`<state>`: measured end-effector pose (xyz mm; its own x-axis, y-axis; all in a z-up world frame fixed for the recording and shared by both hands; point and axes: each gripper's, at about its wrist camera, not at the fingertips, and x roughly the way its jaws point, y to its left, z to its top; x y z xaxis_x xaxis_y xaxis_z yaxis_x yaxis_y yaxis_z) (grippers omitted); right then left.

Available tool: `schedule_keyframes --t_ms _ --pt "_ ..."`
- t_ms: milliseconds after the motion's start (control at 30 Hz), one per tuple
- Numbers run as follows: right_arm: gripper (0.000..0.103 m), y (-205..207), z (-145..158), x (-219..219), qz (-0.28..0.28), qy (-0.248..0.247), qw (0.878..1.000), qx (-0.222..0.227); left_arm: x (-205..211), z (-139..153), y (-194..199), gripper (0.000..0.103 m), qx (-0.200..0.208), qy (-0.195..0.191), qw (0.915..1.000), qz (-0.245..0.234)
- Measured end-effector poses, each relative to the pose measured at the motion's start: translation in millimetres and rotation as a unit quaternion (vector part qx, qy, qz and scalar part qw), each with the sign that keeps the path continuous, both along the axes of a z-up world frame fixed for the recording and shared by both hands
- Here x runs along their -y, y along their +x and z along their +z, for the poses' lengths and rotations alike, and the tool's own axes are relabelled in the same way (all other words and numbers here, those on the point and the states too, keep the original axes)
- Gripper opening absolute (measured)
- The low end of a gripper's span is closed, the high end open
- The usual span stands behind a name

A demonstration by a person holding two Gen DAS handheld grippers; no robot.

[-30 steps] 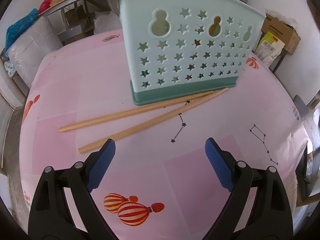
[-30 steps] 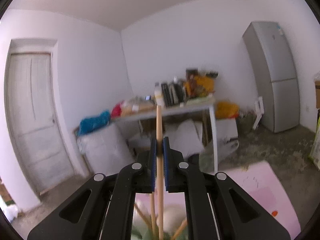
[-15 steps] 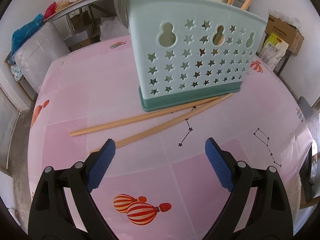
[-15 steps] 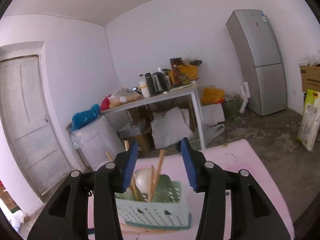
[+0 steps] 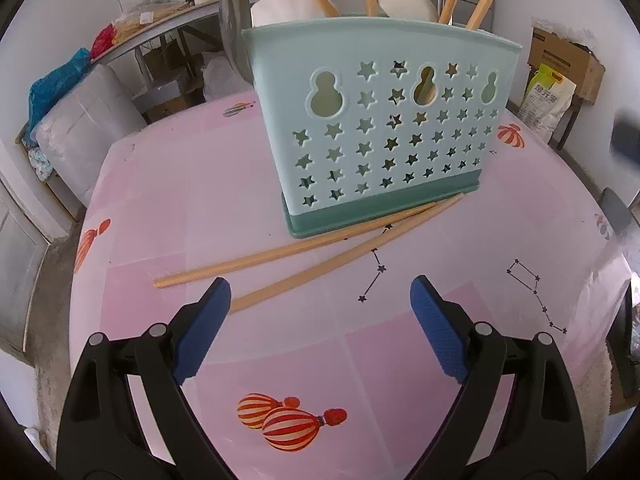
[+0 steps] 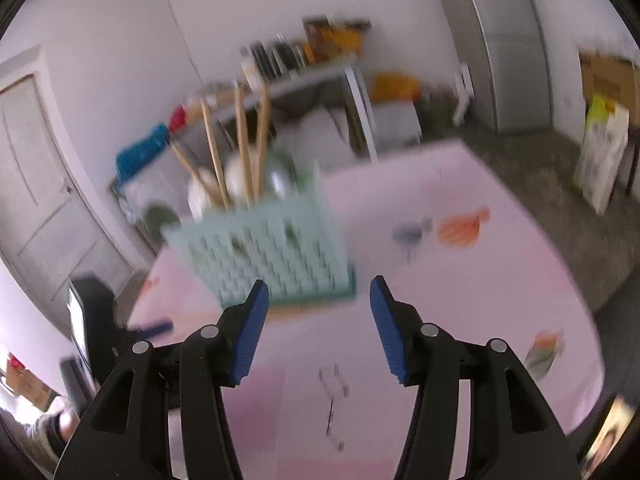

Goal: Organize utensils
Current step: 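Move both open grippers back down to the two loose chopsticks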

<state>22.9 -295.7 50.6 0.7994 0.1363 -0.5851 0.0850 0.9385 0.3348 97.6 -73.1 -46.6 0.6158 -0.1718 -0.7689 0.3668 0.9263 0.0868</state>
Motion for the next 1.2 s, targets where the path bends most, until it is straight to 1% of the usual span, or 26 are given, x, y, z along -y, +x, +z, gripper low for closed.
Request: schedule_keyframes --t_ms 33,167,333,500,533,567,633,700,767,833,867,933,967,1000,1067,1200 --pt "0.052 -1 -13 -1 -0.006 0.008 1.000 -0.019 0 0 0 0.087 0.001 0.001 1.0000 0.000" --pt "0.052 -1 -45 -5 -0.020 0.026 0.997 -0.066 0 1 0 0.087 0.006 0.002 1.0000 -0.002" --pt "0.052 2 -61 -8 -0.027 0.048 0.994 -0.089 2 -1 2 0.087 0.010 0.010 0.9999 -0.003" --pt "0.052 0 -62 -7 -0.029 0.057 0.994 -0.092 1 -2 3 0.087 0.017 0.010 0.9998 -0.006" --pt "0.052 -1 -63 -7 -0.031 0.059 0.994 -0.092 1 0 3 0.087 0.026 0.009 0.9995 -0.013" --pt "0.052 -2 -64 -5 -0.033 0.061 0.993 -0.092 -1 3 2 0.087 0.044 0.002 0.9987 -0.024" --pt "0.052 -4 -67 -4 -0.039 0.071 0.992 -0.095 -11 9 2 0.087 0.072 -0.019 0.9960 -0.050" --pt "0.052 -7 -71 -3 -0.044 0.084 0.990 -0.100 -24 13 8 0.087 0.080 -0.036 0.9930 -0.079" --pt "0.052 -10 -75 -4 -0.047 0.099 0.989 -0.103 -37 11 20 0.087 0.072 -0.049 0.9903 -0.108" --pt "0.052 -12 -76 -5 -0.049 0.102 0.988 -0.102 -41 4 32 0.080 0.051 -0.047 0.9881 -0.137" --pt "0.052 -13 -77 -6 -0.050 0.105 0.988 -0.101 -40 0 35 0.079 0.046 -0.039 0.9863 -0.154" --pt "0.052 -14 -77 -6 -0.051 0.110 0.988 -0.099 -33 -10 38 0.077 0.033 -0.011 0.9825 -0.183" --pt "0.052 -15 -76 -6 -0.052 0.112 0.988 -0.096 -29 -16 40 0.072 0.020 0.004 0.9801 -0.197" --pt "0.052 -17 -76 -6 -0.053 0.113 0.988 -0.094 -26 -21 41 0.067 0.009 0.012 0.9785 -0.206" --pt "0.052 -20 -76 -6 -0.054 0.119 0.987 -0.091 -23 -25 43 0.062 0.002 0.026 0.9773 -0.210" --pt "0.052 -23 -78 -6 -0.052 0.128 0.986 -0.090 -24 -20 43 0.062 0.008 0.022 0.9744 -0.224"
